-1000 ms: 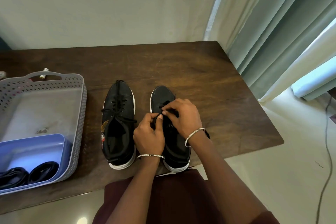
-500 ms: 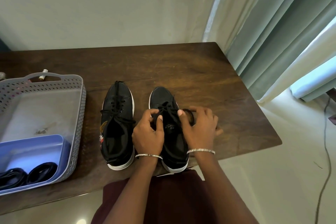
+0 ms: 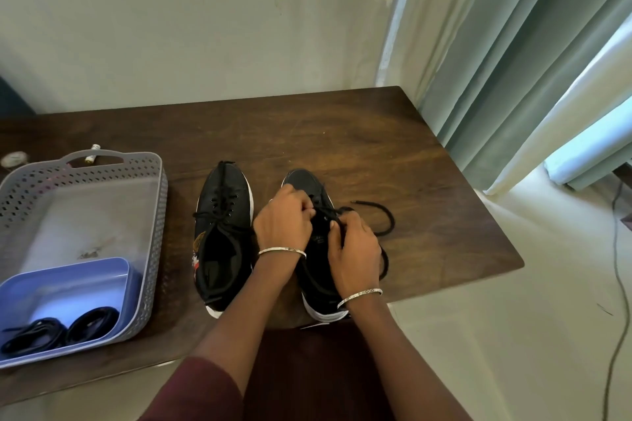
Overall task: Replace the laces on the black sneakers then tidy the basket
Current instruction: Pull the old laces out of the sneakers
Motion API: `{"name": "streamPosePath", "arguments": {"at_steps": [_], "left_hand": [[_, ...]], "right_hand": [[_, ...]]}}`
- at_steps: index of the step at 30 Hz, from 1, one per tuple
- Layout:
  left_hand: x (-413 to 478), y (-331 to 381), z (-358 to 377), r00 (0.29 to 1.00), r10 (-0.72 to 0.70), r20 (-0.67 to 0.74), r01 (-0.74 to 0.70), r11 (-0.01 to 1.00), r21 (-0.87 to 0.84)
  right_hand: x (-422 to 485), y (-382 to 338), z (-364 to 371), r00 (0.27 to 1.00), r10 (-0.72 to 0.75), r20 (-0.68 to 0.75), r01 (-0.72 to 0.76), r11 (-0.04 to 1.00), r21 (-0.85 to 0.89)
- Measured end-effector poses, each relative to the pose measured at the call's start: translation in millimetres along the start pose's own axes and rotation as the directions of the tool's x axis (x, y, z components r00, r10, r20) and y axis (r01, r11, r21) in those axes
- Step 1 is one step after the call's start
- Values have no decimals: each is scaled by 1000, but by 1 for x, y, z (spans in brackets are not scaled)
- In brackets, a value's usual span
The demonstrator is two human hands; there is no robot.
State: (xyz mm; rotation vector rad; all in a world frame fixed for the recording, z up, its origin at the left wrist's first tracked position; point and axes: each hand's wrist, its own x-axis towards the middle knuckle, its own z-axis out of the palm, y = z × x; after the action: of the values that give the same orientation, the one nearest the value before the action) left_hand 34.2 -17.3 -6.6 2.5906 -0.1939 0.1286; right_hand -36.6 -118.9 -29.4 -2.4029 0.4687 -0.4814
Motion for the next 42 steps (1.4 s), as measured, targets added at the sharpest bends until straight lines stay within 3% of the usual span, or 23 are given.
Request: {"name": "streamPosePath", "arguments": {"at_steps": [2,4,5,6,7,10,12,14,16,19,21,23,25,26,27,28,30,33,35,37,38,40,42], "left_hand": [[4,-9,6,971,-237,34,234,913,-334],[9,-13,4,836,-483,262,507,493,-707],[9,-12,2,754,-521,400,587,263,-765],[9,-12,0,705,-515,488,627,129,-769],[9,-11,-1,687,-497,530,651,96,-753],[9,-13,2,753,-467,463,619,269,-738],[10,-16,1,871,-418,257,469,554,-688],[13,-16,-5,973,-214,83,227,835,-502],[17,-16,-10,997,25,68,-7,969,-247],[19,-8,-13,958,221,182,-254,950,183],[21,-3,-12,948,245,203,-293,922,254],[24,-4,-9,956,217,196,-248,958,147],[25,-7,-10,975,31,222,30,963,-269],[23,-8,-14,951,-121,283,261,808,-529],[19,-7,-18,884,-250,395,465,558,-688],[17,-8,-21,807,-317,498,587,336,-737],[17,-13,-24,748,-352,563,645,185,-742],[18,-13,-21,777,-402,485,611,293,-736],[19,-17,-16,877,-388,284,469,561,-682],[18,-20,-14,989,-137,53,146,901,-407],[18,-22,-14,999,33,4,-32,975,-222],[18,-15,-17,971,227,80,-235,966,110],[19,-6,-19,947,248,202,-298,915,274]], "right_hand": [[2,1,0,999,45,-11,-45,998,34],[2,1,1,997,71,-11,-70,996,53],[2,2,2,997,79,-12,-78,995,62],[2,2,3,996,86,-13,-85,994,72],[3,3,4,996,90,-14,-89,993,79],[3,4,6,995,96,-15,-95,992,83],[2,5,6,995,91,-26,-89,992,89],[2,5,7,996,85,-31,-82,992,93],[2,5,8,996,82,-34,-79,992,94],[1,6,8,996,84,-27,-81,992,98],[1,6,8,996,89,-19,-86,992,95],[1,6,7,996,90,-23,-88,991,103],[1,5,7,996,81,-36,-76,990,119],[1,5,7,996,77,-40,-71,989,126],[0,5,7,996,75,-39,-70,989,130],[0,5,7,997,74,-37,-69,989,132],[0,6,7,997,75,-29,-71,989,131],[0,7,8,996,85,-24,-81,988,128],[1,6,7,996,90,-17,-87,988,128],[0,5,7,996,87,-14,-84,987,134],[0,5,6,996,85,-15,-82,988,134],[0,5,5,996,85,-10,-83,988,127],[1,5,6,996,86,-3,-85,989,120]]}}
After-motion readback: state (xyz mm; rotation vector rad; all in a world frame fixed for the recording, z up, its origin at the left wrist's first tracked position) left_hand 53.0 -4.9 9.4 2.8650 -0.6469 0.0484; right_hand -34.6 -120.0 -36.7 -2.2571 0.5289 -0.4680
